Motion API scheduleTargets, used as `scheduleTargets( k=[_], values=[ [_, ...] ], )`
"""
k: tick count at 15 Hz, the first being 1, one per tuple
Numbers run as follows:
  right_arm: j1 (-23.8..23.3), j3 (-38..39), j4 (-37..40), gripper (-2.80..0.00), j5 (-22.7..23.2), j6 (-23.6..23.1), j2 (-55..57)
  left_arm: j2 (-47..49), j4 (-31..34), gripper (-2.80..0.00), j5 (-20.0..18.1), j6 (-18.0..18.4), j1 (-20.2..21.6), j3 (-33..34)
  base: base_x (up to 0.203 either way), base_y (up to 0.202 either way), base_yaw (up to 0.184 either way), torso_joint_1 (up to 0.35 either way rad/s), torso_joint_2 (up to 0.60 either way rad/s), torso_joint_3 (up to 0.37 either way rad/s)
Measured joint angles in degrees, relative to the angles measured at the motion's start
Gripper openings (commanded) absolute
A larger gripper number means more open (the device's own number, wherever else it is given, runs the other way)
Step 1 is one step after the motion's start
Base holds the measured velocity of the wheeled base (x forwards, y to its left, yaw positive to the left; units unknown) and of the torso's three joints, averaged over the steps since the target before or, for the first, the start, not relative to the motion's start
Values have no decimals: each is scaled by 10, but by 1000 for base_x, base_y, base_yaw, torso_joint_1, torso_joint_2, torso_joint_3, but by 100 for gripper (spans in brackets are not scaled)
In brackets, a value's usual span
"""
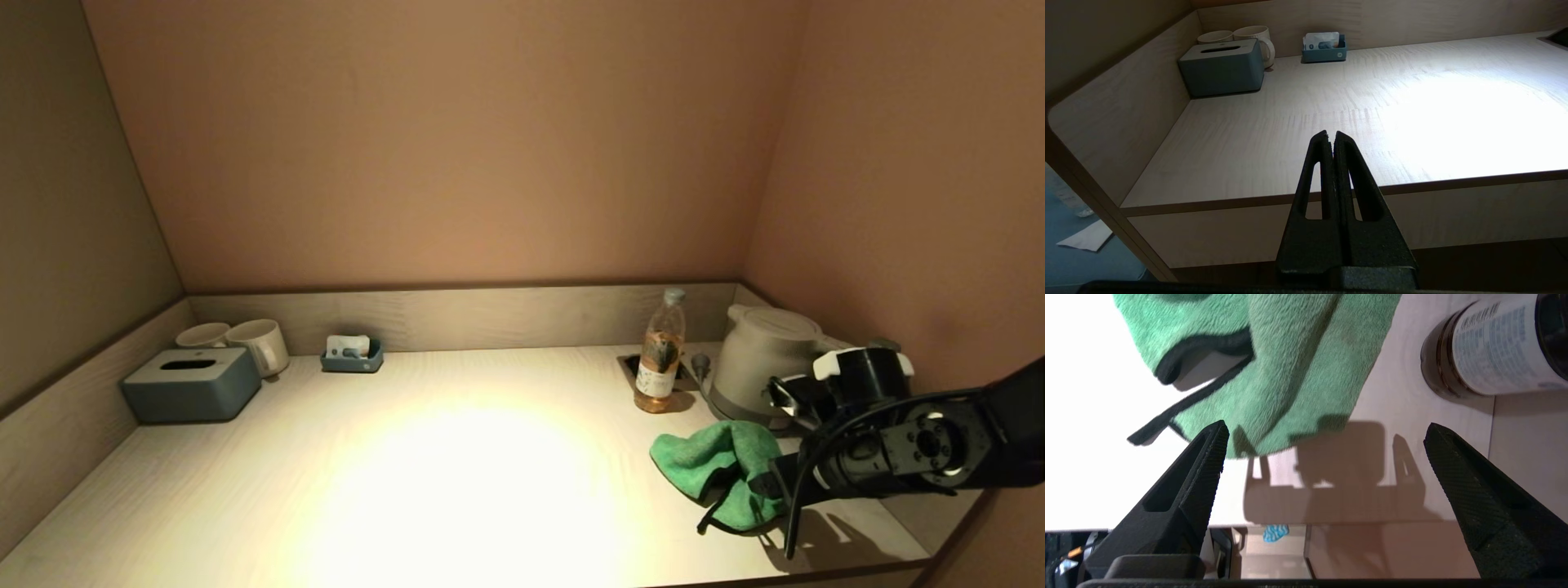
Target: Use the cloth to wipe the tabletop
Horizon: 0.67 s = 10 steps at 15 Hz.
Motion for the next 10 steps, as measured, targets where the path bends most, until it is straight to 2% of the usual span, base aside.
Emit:
scheduleTargets(
  k=[4,5,10],
  values=[
    [1,12,30,0,22,0,-80,0,0,-280,0,0,0,0,0,0,0,0,0,0],
    [1,13,30,-280,33,1,-115,0,0,-280,0,0,0,0,0,0,0,0,0,0],
    [2,11,20,-280,95,8,-283,0,0,-280,0,0,0,0,0,0,0,0,0,0]
  ],
)
